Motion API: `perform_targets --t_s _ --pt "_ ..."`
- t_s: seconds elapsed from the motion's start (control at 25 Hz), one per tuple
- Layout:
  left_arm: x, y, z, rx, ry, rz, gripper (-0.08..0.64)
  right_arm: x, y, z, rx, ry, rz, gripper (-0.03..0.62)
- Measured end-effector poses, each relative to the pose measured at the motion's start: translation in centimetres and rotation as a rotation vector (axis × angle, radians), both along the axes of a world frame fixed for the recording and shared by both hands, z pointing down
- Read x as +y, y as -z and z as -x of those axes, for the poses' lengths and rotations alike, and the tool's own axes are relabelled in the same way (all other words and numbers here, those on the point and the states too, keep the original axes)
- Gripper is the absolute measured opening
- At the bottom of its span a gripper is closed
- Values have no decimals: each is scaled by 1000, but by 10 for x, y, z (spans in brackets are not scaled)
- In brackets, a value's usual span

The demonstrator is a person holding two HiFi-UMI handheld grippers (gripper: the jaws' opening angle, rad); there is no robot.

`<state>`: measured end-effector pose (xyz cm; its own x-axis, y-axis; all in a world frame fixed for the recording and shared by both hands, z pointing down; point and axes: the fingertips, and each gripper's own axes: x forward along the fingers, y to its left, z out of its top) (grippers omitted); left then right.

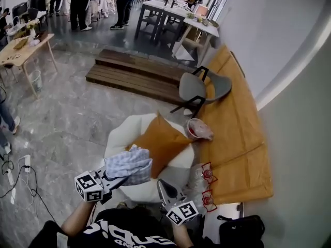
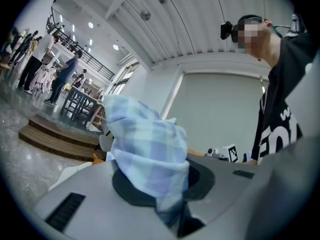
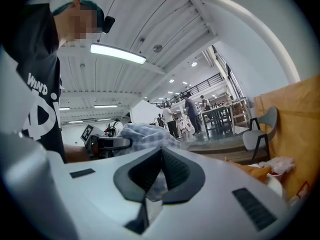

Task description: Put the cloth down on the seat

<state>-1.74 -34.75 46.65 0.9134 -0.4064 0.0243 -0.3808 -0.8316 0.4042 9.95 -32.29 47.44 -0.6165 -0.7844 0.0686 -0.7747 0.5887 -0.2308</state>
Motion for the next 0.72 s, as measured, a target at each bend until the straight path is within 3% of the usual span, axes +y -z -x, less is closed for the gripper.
perform_targets --t_s 0.72 --pt "-19 -34 -36 -29 3 83 77 -20 -25 -25 5 26 35 20"
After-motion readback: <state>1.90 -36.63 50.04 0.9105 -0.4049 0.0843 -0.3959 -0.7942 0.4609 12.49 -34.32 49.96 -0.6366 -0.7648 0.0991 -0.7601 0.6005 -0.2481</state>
